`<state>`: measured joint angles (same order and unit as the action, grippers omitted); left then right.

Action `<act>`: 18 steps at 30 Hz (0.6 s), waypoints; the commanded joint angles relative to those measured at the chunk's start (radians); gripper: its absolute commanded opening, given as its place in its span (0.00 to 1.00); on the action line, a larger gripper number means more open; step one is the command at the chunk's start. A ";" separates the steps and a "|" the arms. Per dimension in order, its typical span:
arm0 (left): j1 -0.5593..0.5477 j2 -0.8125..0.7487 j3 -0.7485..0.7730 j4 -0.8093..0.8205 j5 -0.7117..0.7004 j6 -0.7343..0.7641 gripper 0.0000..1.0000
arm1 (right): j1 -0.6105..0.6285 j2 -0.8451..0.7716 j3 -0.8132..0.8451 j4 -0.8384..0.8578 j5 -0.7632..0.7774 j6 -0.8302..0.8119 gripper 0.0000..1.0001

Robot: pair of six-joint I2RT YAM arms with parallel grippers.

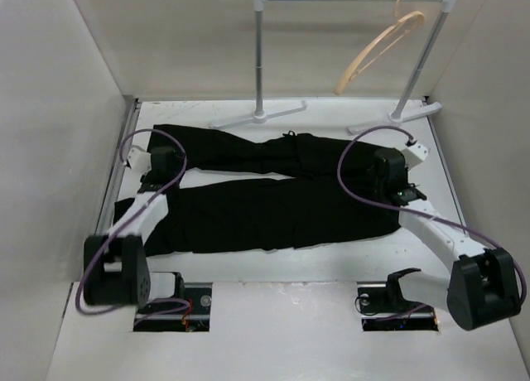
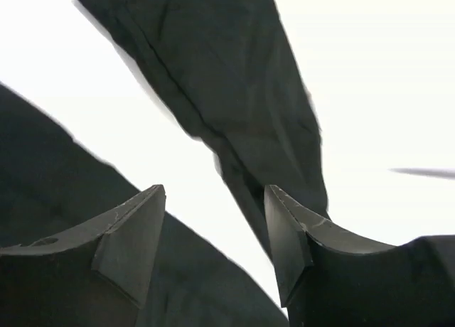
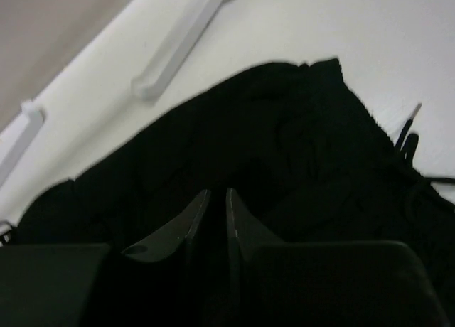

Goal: Place the trousers on the hanger
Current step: Fold the trousers

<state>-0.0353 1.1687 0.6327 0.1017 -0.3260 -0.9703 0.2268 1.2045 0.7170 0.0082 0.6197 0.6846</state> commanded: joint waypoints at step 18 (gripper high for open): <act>0.255 0.661 0.338 0.098 0.104 -0.064 0.04 | 0.211 -0.330 -0.318 -0.066 -0.055 0.127 0.50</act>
<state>0.1909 1.8267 0.9558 0.2092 -0.2161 -1.0271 0.4335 0.9302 0.4103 -0.0483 0.5453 0.7891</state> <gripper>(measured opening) 0.055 0.503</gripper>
